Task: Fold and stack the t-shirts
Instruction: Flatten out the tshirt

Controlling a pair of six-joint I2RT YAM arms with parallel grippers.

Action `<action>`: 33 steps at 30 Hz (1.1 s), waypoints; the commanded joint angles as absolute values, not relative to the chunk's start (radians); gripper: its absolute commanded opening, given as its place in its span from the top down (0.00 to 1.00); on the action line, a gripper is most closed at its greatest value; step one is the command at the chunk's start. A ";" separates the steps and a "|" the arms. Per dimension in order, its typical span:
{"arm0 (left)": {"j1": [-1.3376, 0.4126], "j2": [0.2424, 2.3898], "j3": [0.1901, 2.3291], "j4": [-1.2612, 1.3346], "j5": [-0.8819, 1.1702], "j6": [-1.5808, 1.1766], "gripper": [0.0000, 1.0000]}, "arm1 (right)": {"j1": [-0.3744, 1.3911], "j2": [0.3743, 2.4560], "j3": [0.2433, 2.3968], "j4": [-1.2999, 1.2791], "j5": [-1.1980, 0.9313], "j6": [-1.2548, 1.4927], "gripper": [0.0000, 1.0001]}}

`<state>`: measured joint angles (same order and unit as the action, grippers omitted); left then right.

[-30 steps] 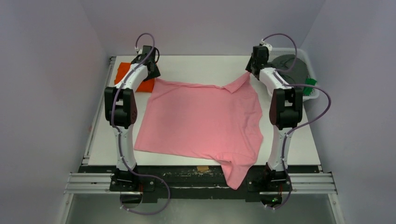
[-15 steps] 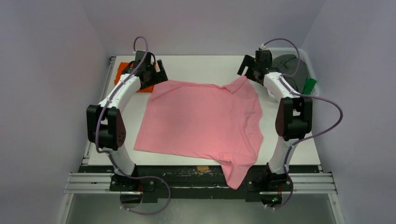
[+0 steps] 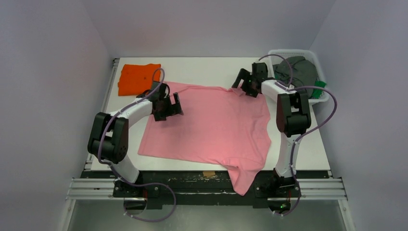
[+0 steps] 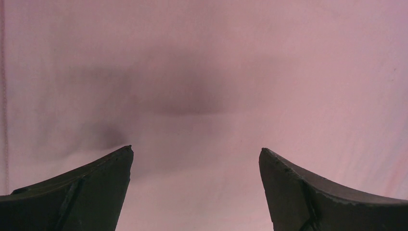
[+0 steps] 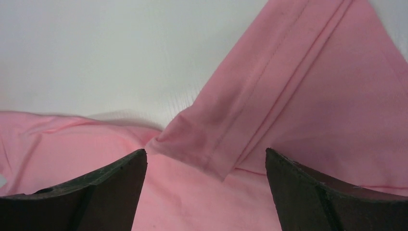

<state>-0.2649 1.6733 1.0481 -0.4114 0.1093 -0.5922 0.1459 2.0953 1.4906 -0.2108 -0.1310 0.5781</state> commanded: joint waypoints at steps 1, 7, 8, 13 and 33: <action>-0.268 1.691 1.042 -0.332 0.111 -0.608 0.00 | 0.151 2.135 1.511 -0.132 -0.172 0.613 0.09; -0.268 1.708 1.020 -0.359 0.073 -0.595 0.00 | 0.153 2.206 1.529 -0.076 -0.187 0.639 0.10; -0.268 1.711 1.016 -0.359 0.070 -0.596 0.00 | 0.153 2.213 1.530 -0.055 -0.188 0.647 0.10; -0.268 1.732 1.009 -0.374 0.052 -0.596 0.00 | 0.169 2.254 1.578 0.044 -0.204 0.649 0.10; -0.268 1.665 1.007 -0.403 0.023 -0.598 0.00 | 0.182 2.392 2.178 -0.108 -0.092 0.553 0.08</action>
<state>-0.2699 1.7046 1.0241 -0.3748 0.0647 -0.5919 0.1780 2.5725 2.1872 -0.0765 -0.1356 0.6388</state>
